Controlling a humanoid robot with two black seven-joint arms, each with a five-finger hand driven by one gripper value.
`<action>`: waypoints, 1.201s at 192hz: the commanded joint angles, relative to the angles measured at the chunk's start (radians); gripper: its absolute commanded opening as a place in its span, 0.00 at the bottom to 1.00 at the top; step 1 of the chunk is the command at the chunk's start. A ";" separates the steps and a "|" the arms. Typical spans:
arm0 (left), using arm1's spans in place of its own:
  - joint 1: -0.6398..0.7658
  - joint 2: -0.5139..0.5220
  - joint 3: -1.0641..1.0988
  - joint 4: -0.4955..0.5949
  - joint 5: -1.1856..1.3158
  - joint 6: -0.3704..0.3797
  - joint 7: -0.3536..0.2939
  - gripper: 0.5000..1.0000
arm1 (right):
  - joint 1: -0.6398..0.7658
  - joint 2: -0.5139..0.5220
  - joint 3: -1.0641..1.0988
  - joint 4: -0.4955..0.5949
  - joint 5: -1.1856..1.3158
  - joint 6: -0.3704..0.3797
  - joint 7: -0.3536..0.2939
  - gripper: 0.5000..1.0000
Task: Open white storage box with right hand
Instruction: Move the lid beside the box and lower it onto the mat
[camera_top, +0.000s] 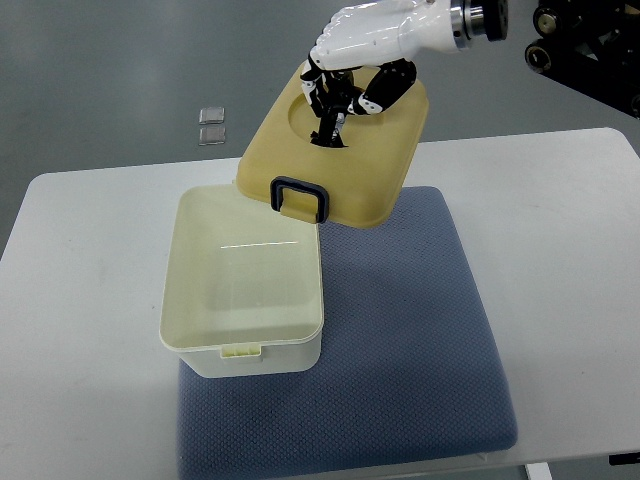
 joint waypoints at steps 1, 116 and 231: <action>0.000 0.000 0.000 0.000 0.000 0.000 0.000 1.00 | -0.063 -0.040 -0.005 -0.007 -0.001 -0.049 0.000 0.00; 0.000 0.000 0.000 0.000 0.000 0.000 0.000 1.00 | -0.296 -0.073 -0.008 -0.119 -0.003 -0.200 0.000 0.00; 0.000 0.000 0.000 0.000 0.000 0.000 0.000 1.00 | -0.448 -0.031 -0.006 -0.109 -0.003 -0.256 0.000 0.00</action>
